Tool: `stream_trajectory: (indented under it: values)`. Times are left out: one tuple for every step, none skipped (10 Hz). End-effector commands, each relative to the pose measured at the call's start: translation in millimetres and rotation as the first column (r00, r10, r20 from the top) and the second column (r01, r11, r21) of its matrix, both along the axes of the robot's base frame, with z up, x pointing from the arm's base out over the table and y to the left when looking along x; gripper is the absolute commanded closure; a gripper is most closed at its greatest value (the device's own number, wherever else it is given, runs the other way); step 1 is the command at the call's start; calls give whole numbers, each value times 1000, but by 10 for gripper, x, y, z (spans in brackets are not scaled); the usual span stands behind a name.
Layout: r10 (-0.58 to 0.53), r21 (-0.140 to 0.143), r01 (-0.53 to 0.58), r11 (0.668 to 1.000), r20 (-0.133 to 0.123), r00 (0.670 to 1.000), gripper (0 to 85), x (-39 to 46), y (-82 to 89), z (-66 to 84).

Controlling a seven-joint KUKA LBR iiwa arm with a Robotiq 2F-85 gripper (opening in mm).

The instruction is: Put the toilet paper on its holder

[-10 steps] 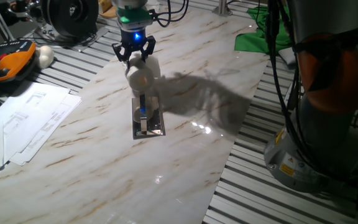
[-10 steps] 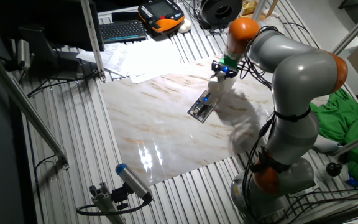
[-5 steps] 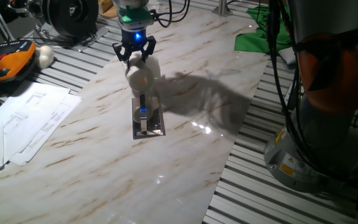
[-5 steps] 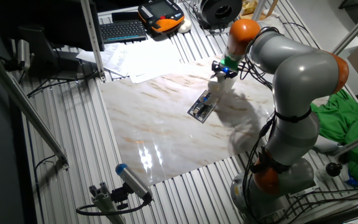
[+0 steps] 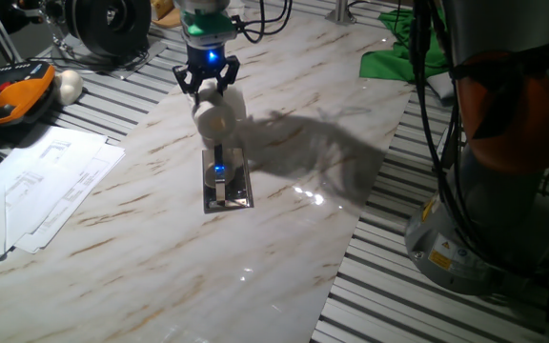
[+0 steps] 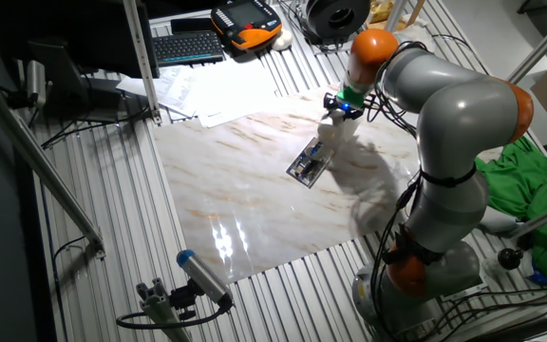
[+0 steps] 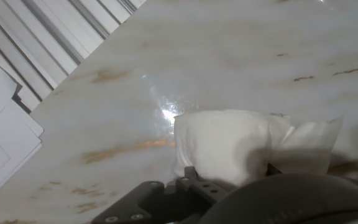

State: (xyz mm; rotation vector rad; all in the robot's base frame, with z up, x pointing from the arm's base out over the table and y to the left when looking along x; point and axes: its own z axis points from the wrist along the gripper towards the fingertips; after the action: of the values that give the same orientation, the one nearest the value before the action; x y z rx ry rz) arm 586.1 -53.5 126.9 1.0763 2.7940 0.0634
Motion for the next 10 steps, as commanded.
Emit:
stream_trajectory:
  values:
    - [-7, 1, 7, 1000, 0, 1000, 680, -25, 30, -7]
    - [-13, 2, 13, 1000, 0, 1000, 680, -57, 60, -13]
    - [-19, 1, 19, 1000, 3, 1000, 680, -93, 97, -27]
    - [-28, 0, 28, 1000, 11, 1000, 680, -141, 138, -49]
    - [-37, 0, 37, 999, 14, 999, 680, -188, 180, -67]
    - [-43, 1, 43, 999, 13, 999, 680, -227, 216, -69]
    - [-51, 2, 51, 999, 12, 999, 680, -273, 249, -61]
    - [-57, 2, 57, 998, 12, 998, 680, -300, 275, -63]
    - [-63, 1, 63, 998, 13, 998, 680, -318, 300, -66]
    - [-67, 2, 67, 998, 14, 998, 680, -331, 320, -65]
